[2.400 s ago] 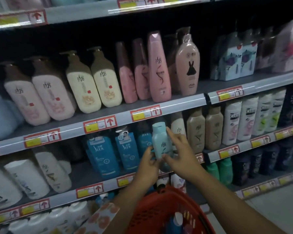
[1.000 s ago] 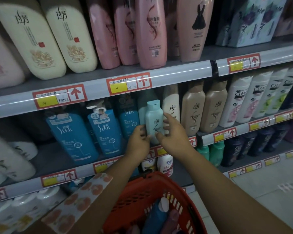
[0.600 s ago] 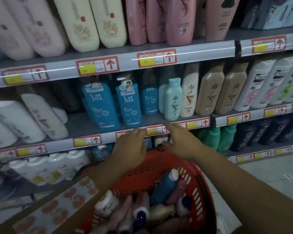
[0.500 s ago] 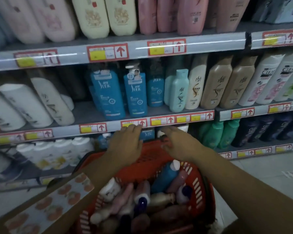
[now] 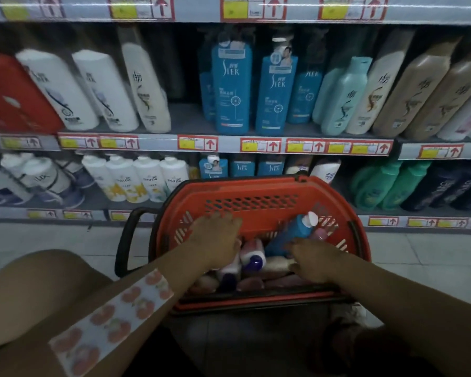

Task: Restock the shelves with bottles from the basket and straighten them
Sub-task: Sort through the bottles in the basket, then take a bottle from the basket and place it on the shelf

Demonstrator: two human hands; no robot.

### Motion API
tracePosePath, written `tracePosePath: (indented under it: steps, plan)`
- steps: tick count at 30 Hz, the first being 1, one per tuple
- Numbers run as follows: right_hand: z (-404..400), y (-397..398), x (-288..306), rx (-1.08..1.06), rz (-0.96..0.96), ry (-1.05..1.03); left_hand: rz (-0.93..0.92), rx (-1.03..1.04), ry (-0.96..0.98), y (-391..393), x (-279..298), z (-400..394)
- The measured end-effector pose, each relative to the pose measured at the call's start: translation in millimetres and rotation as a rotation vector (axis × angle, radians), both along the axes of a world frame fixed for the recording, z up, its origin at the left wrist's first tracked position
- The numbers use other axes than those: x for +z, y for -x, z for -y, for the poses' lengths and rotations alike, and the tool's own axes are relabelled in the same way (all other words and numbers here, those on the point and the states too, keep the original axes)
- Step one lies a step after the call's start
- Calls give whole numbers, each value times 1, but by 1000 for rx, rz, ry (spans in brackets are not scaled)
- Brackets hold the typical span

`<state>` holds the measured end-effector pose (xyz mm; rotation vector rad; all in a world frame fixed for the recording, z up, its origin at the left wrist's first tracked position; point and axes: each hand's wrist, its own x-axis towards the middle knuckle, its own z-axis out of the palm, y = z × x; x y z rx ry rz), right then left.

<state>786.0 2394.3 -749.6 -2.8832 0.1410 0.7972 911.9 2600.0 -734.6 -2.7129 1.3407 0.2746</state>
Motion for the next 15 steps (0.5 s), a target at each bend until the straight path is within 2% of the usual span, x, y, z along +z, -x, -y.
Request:
tracePosePath:
  steps: [4, 9, 15]
  plan:
    - [-15, -7, -10, 71, -112, -34, -215, -118, -161, 8, -38, -3]
    - [-21, -27, -40, 122, -182, -46, -100, -315, -281, 8, -82, 2]
    - [-19, -54, -60, 145, -250, -36, -202, -243, -218, 5, -124, 17]
